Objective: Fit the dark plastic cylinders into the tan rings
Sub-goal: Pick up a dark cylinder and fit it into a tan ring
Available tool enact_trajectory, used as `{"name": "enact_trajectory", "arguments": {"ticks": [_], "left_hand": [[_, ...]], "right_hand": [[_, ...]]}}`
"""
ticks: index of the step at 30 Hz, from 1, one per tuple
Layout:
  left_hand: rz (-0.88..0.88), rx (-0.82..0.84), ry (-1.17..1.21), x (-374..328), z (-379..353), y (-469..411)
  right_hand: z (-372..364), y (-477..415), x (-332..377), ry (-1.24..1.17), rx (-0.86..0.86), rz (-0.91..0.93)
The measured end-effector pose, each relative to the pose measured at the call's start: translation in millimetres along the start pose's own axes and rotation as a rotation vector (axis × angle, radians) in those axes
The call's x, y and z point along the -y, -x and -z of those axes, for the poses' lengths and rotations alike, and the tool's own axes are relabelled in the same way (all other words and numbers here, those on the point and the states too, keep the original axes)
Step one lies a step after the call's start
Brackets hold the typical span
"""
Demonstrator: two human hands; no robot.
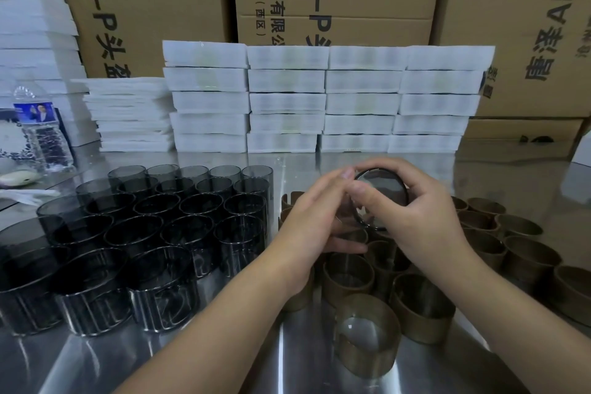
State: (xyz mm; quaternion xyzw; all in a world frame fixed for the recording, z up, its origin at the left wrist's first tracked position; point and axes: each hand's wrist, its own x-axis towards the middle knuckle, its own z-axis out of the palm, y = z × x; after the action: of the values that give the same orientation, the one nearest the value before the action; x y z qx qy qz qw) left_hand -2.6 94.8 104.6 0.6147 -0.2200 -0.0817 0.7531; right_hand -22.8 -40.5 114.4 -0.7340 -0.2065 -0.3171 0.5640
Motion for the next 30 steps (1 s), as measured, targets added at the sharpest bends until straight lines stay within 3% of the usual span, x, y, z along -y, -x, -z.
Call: {"name": "enact_trajectory", "arguments": {"ticks": [16,30], "left_hand": [[0.007,-0.008,0.021,2.2,0.1,-0.9],[-0.02,-0.031,0.038,0.4,-2.4,1.4]], "right_hand": [[-2.0,-1.3,0.6,-0.051,-0.111,-0.036],[-6.3,2.6,12.9,-0.073,-0.07,-0.055]]}}
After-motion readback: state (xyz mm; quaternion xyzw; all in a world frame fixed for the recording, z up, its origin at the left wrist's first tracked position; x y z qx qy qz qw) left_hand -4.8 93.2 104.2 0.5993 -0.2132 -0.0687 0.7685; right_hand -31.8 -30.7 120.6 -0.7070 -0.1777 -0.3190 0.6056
